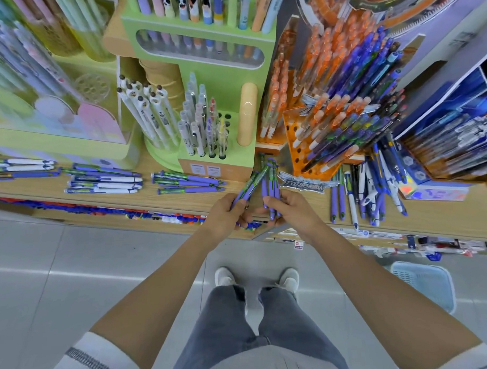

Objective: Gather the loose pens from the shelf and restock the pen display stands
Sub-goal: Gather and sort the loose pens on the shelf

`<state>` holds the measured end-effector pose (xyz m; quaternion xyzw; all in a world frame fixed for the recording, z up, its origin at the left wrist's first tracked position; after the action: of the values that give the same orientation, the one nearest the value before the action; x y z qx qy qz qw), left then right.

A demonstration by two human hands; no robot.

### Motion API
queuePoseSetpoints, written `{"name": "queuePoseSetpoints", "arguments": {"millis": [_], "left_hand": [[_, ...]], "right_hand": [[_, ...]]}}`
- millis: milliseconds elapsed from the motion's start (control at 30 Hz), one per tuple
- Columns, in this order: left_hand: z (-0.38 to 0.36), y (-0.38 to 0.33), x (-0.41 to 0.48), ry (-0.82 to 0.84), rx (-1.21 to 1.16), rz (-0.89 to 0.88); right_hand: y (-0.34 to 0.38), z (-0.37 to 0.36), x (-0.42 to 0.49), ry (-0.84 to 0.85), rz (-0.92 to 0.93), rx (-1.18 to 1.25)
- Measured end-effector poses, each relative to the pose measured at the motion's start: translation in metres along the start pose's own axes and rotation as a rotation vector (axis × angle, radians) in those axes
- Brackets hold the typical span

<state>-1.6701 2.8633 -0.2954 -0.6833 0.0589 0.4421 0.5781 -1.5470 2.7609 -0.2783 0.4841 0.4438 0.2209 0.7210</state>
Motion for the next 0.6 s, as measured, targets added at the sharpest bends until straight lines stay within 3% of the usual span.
{"name": "queuePoseSetpoints", "arguments": {"millis": [267, 433, 600], "left_hand": [[-0.009, -0.002, -0.024, 0.003, -0.097, -0.092], [-0.038, 0.003, -0.044, -0.145, -0.250, -0.019], [-0.066, -0.010, -0.040, -0.268, -0.135, -0.048]], "right_hand": [[-0.005, 0.012, -0.028, 0.084, 0.012, 0.053], [-0.014, 0.030, -0.047, 0.096, 0.048, 0.093], [-0.005, 0.054, -0.042, 0.227, 0.046, -0.025]]}}
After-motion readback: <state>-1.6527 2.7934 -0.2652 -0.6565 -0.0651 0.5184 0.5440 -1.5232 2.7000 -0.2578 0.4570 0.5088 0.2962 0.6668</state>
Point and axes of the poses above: each hand's wrist, its own x-axis towards the middle knuckle, its own z-axis out of the back of the hand, y = z × x, the point moved 5 cm from there along x, towards the middle knuckle, and after that the axes turned 11 degrees about z, right-handed, at the moved point
